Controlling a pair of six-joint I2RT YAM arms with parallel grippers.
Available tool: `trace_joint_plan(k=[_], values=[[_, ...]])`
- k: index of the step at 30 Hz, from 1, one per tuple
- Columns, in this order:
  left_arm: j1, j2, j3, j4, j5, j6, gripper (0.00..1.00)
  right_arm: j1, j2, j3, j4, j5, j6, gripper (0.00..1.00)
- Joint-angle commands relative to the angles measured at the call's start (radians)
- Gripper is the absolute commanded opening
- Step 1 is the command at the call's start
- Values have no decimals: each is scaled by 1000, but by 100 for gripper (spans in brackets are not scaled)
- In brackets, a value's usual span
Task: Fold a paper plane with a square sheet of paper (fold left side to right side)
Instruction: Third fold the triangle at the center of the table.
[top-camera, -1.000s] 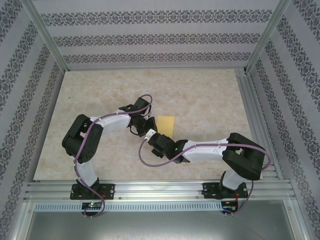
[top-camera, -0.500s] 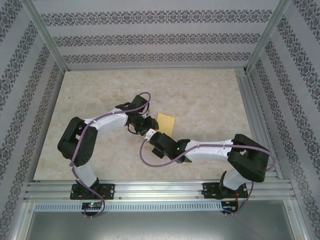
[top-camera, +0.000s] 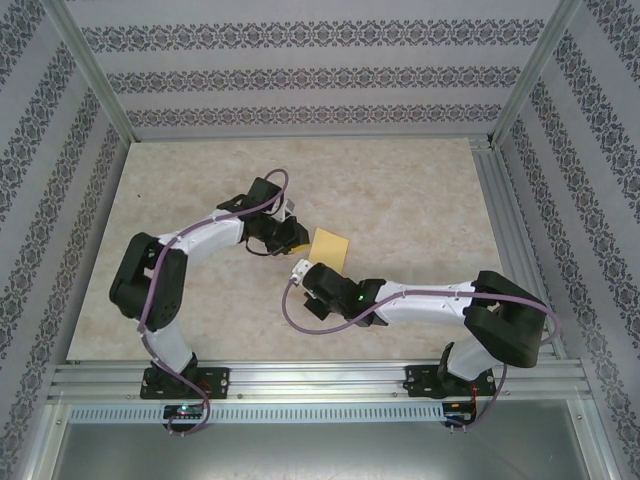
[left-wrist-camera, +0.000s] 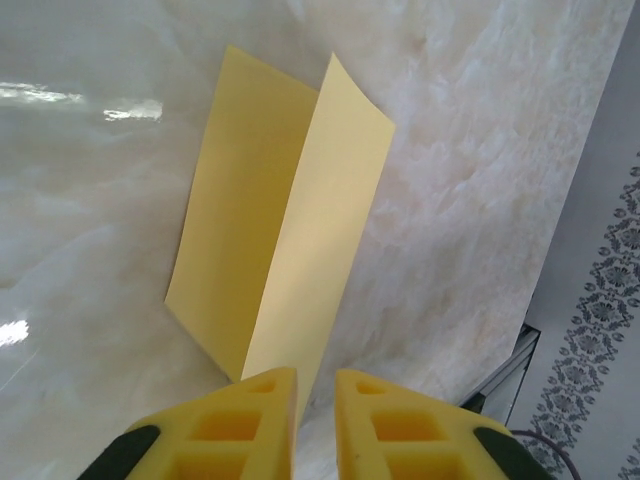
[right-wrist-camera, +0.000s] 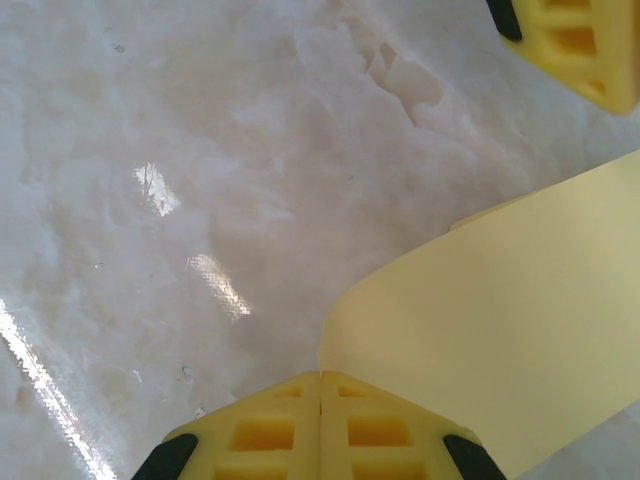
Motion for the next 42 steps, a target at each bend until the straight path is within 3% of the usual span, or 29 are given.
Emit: trace_joint_plan(k=[1,10,25,42], values=[[-29,76,85,89,69,12,18,-14,-25,-26,18,-39,40,0],[-75,303,251,31,62,66,14,-34,-15,-39,25,-78,52,0],[-105,416,309,-61,-3,130,11,-96,-25,-54,39,-175,90,0],[-121,445,318,-89,-28,140,8,-361,-63,-143,155,-455,272,0]])
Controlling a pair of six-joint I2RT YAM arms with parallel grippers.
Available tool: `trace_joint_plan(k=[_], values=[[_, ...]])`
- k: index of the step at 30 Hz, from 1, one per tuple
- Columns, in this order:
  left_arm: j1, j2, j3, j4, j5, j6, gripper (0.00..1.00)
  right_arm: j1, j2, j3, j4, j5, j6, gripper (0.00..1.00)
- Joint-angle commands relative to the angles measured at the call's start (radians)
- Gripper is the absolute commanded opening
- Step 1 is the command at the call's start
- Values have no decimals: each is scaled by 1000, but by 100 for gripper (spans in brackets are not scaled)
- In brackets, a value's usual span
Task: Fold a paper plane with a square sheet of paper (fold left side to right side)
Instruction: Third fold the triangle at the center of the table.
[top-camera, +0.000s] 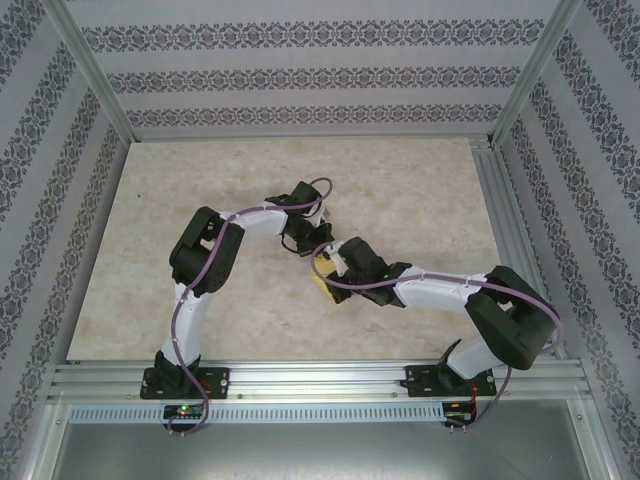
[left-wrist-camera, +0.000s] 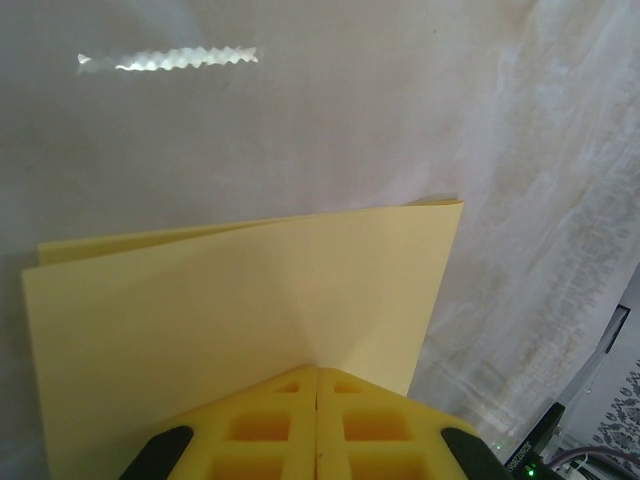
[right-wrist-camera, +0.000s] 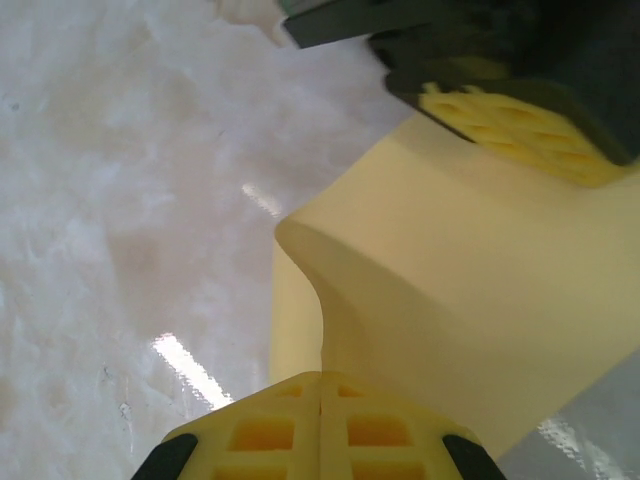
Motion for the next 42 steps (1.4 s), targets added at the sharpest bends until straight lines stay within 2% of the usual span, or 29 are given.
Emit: trace_joint_plan(k=[1,7,12,34,42], values=[[-21,43,13,-54,-39,28,8,-53,-33,-38,77,-88,77,0],[-26,43,17,-55,-40,29,8,-144,-12,-52,104,-174,123,0],[-28,45,19,-57,-39,29,8,-180,32,-35,103,-186,128,0],[-31,46,16,-55,-39,29,7,-171,21,-97,105,-169,183,0],[-32,45,14,-52,-39,30,7,-169,41,-64,84,-155,172,0]])
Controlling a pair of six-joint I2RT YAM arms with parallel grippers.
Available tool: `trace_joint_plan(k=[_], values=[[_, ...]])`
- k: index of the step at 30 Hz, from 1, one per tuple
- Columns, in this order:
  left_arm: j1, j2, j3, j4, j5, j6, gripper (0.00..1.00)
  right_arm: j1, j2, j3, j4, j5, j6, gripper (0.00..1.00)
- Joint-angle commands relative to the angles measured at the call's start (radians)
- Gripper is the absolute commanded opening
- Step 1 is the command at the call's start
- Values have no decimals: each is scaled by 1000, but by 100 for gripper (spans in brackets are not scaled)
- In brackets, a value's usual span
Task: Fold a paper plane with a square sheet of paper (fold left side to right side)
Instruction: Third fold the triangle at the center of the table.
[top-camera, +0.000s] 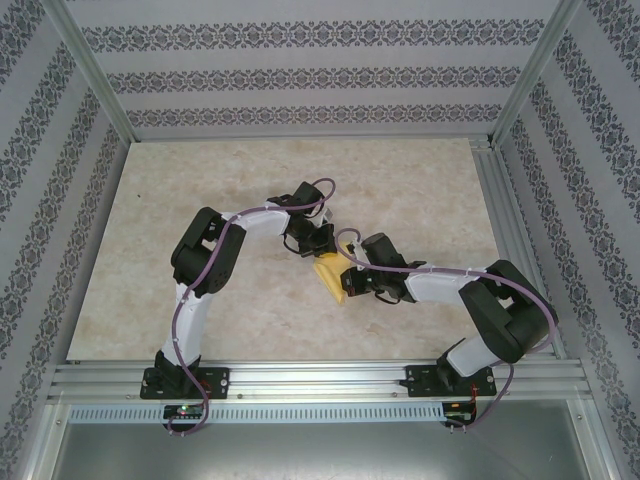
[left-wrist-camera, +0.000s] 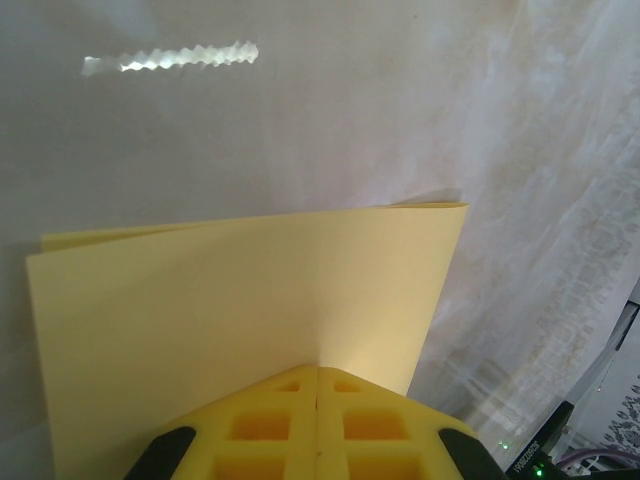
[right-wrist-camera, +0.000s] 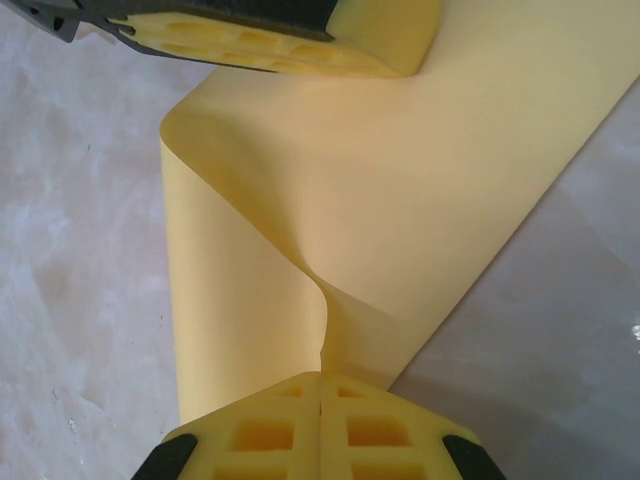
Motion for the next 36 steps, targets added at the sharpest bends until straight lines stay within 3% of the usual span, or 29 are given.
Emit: trace_joint_plan(k=[1,36], values=[[-18,41,1,-41,-28,19,7,5,1,20,4,22,-2,0],[-20,41,-3,-35,-29,17,7,19,13,11,-41,55,-14,0]])
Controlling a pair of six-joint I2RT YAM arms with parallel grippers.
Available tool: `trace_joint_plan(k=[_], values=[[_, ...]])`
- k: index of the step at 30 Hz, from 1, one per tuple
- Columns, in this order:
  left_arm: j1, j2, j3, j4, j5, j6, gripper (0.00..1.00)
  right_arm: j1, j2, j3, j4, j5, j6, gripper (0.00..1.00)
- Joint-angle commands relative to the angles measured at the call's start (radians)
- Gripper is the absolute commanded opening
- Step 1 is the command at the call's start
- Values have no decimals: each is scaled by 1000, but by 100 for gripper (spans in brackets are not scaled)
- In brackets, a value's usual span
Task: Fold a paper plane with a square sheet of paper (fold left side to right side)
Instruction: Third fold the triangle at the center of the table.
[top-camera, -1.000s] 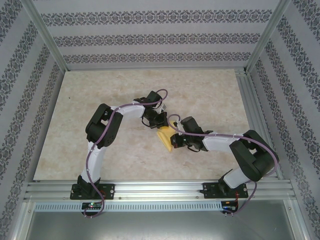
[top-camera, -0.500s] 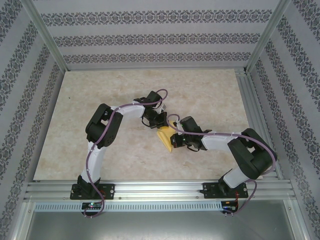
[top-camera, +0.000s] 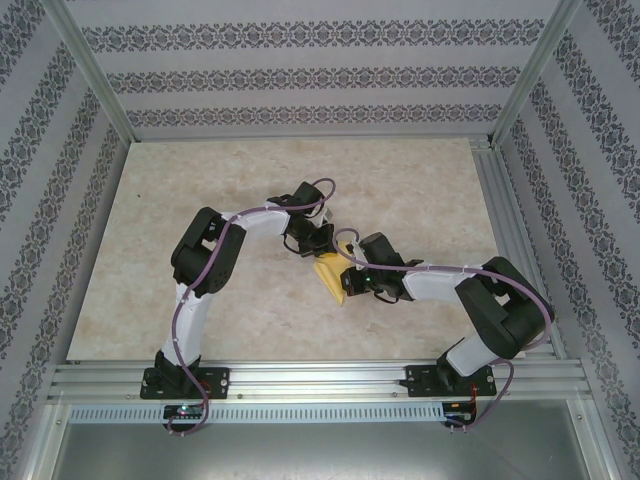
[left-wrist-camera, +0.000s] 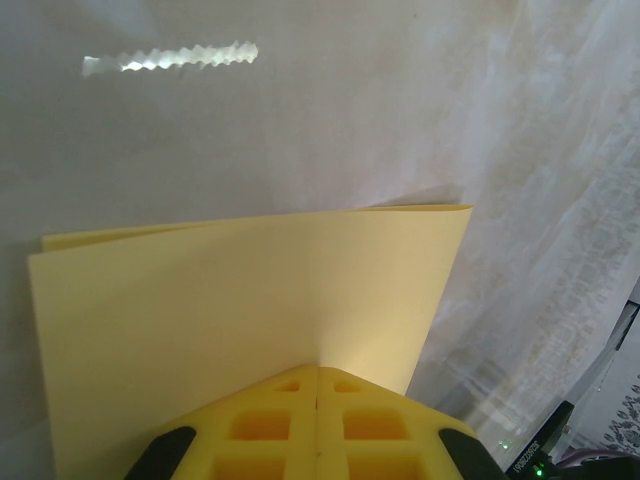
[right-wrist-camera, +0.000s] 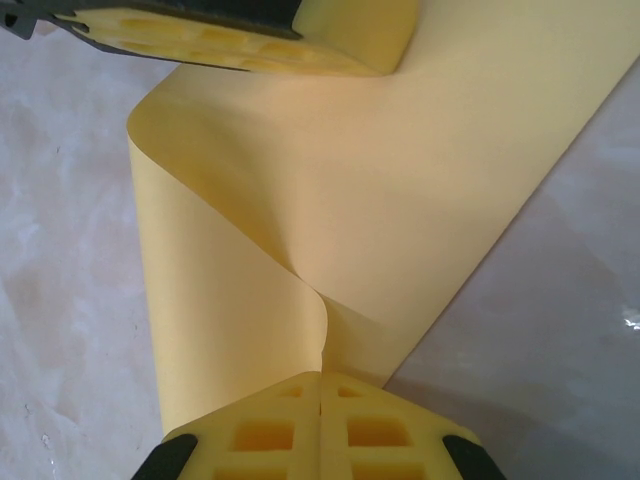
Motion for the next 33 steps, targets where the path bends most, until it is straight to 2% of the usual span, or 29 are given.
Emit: trace_joint_plan(k=[1,19,29,33], values=[[-19,41,-3,-35,-30,18,7,14,-19,-9,-25,26,-11,0],[-19,35,2,-40,-25,19,7,15,3,-8,-58,39,-16,0],[3,-103,-6,-57,-49,26,17,22,17,-22,-97,36,-25,0],[17,-144,-3,-64,-58,24,25,23,17,-32,-91,33,-17,0]])
